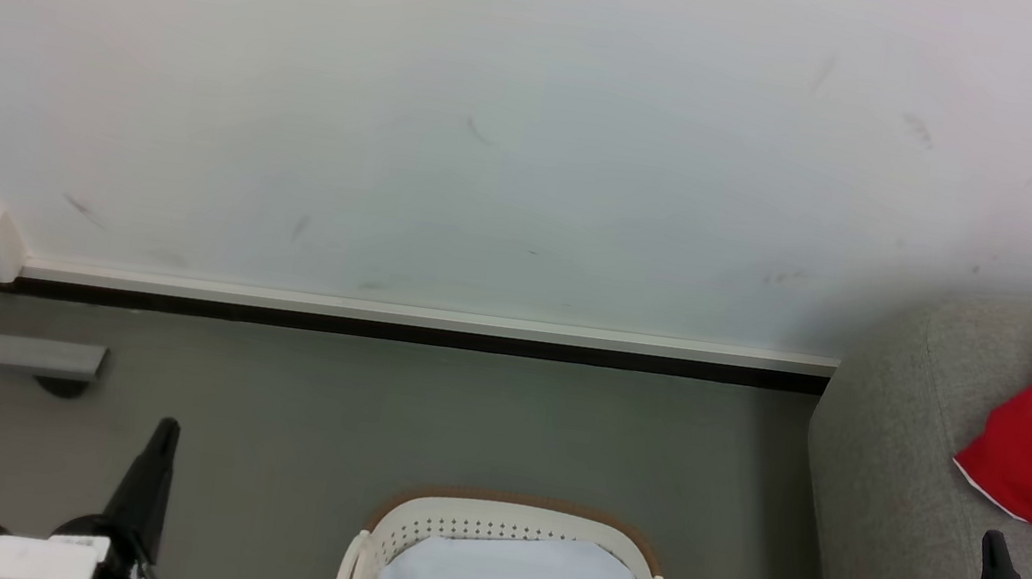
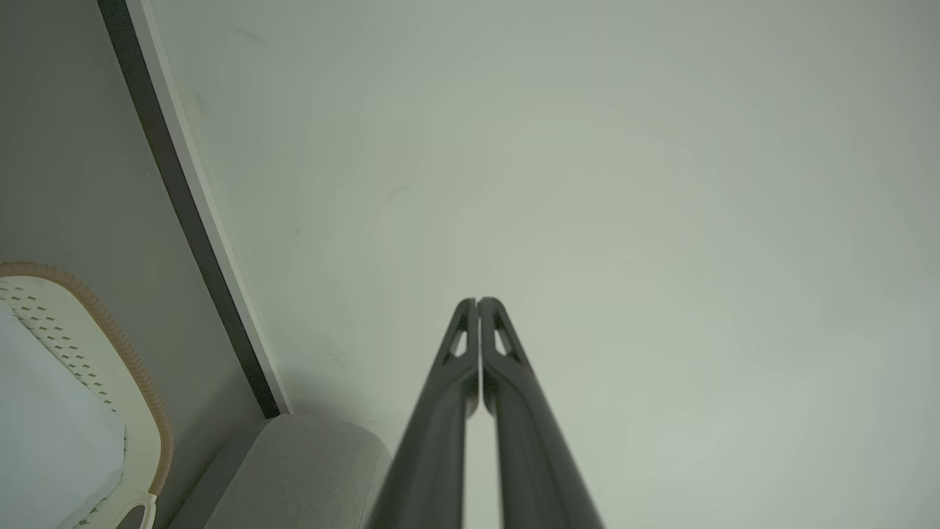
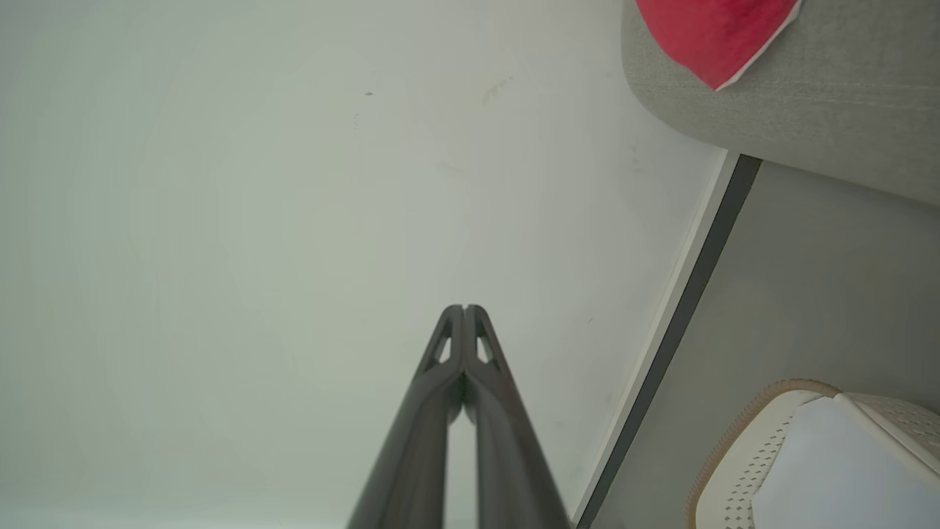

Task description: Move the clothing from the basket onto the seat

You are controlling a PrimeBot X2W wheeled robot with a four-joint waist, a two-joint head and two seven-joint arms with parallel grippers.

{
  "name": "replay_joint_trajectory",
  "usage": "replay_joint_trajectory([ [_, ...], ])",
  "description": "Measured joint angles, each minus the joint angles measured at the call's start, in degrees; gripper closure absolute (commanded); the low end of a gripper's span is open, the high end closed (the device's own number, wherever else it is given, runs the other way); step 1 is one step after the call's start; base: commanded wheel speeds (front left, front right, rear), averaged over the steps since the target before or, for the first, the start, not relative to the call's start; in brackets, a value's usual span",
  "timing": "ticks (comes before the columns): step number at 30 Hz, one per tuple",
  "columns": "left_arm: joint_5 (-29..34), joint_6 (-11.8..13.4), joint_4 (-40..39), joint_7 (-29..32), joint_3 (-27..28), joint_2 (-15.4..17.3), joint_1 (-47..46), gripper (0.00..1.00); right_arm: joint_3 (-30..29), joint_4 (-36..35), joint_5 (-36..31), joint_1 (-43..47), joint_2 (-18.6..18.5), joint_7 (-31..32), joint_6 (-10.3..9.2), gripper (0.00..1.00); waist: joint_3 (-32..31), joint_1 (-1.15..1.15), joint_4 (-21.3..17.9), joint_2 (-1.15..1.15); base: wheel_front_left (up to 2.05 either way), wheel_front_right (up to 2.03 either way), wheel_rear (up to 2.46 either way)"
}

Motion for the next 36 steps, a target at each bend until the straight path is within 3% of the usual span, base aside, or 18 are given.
replay_joint_trajectory([
  [36,0.0,0.0,-0.01,-0.01,0.0,0.0,-0.01,1.0,-0.02,0.0,0.0,0.0,0.01,0.0,0.0,1.0,0.0,0.0,0.0,0.0,0.0,0.0,0.0],
])
